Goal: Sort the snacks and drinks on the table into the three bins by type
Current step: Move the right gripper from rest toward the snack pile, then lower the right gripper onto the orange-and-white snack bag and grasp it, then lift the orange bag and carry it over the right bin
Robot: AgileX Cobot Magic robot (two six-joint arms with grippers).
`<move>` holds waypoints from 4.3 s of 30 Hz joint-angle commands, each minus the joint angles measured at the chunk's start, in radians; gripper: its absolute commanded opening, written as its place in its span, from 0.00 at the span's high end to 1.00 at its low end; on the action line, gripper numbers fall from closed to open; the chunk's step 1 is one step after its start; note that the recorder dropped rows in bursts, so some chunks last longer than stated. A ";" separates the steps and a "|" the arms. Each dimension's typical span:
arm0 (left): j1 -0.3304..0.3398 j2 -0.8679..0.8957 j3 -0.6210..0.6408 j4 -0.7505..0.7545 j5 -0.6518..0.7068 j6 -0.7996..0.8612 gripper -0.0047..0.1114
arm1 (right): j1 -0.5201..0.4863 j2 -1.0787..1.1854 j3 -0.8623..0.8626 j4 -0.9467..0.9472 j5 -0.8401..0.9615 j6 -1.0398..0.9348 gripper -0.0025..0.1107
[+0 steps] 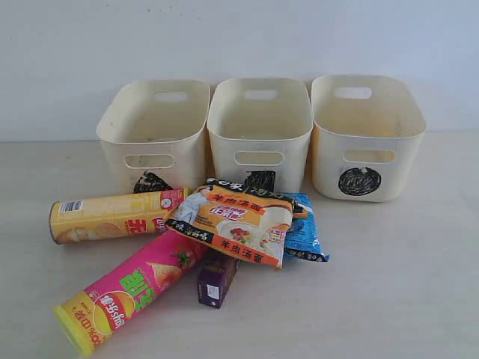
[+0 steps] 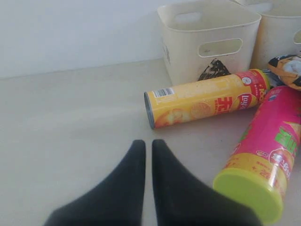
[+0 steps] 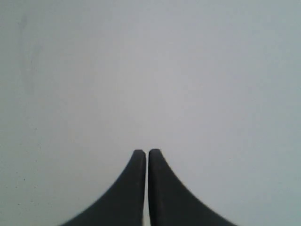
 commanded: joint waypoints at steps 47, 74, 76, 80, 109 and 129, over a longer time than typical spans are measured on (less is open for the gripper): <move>0.003 -0.003 -0.003 -0.011 -0.007 -0.006 0.93 | 0.881 1.341 -0.750 -0.498 0.822 -0.262 0.98; 0.003 -0.003 -0.003 -0.011 -0.007 -0.006 0.93 | 0.936 1.781 -1.053 -0.936 0.826 0.023 0.30; 0.003 -0.003 -0.003 -0.011 -0.007 -0.006 0.93 | 0.928 1.821 -1.080 -1.005 0.878 0.091 0.30; 0.003 -0.003 -0.003 -0.011 -0.007 -0.006 0.93 | 0.893 1.848 -1.090 -1.016 0.879 0.143 0.35; 0.003 -0.003 -0.003 -0.011 -0.007 -0.006 0.93 | 0.861 1.431 -1.090 -0.644 1.036 -0.110 0.98; 0.003 -0.003 -0.003 -0.011 -0.007 -0.006 0.93 | 0.219 1.580 -1.098 -0.515 0.249 0.181 0.98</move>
